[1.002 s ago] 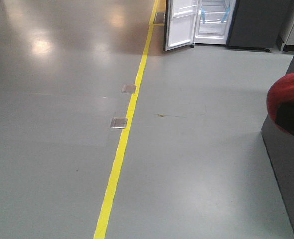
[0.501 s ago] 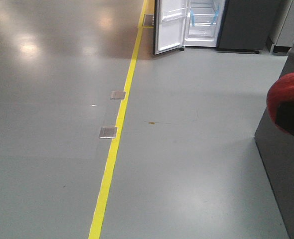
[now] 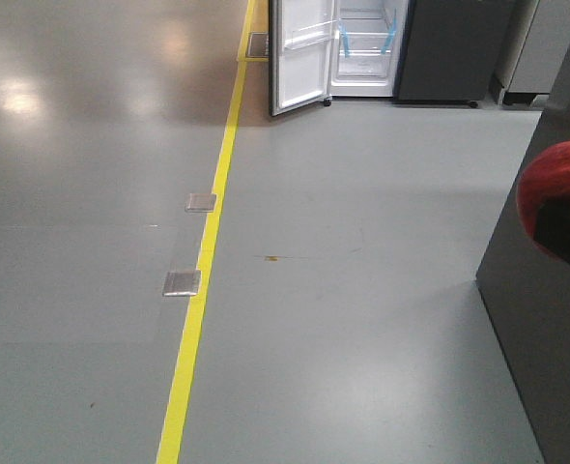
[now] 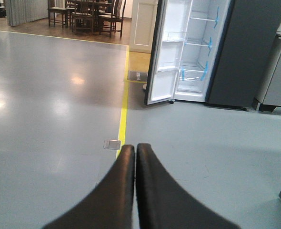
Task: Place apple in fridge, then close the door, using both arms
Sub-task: 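Drive the base up to the open fridge door holding the apple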
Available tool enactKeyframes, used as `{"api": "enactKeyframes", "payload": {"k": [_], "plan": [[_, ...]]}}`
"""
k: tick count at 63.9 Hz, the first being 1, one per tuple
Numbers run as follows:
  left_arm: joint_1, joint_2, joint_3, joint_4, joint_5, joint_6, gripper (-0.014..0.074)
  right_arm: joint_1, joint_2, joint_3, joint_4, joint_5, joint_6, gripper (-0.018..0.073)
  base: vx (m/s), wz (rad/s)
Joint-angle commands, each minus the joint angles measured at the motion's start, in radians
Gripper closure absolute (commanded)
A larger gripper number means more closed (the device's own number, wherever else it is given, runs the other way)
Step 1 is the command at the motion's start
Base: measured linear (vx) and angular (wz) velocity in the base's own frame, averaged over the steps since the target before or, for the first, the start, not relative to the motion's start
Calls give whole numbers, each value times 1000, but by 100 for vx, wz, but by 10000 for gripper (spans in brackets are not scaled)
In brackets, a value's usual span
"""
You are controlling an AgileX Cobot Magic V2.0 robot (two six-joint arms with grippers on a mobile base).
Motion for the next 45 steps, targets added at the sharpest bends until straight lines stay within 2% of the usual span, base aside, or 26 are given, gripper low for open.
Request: {"api": "enactKeyframes", "payload": {"k": [1, 45], "plan": [[1, -6, 21, 4, -73, -2, 603, -3, 0, -27, 50, -56, -5, 566, 23, -10], [1, -6, 21, 4, -73, -2, 603, -3, 0, -27, 50, -56, -5, 566, 24, -8]]}}
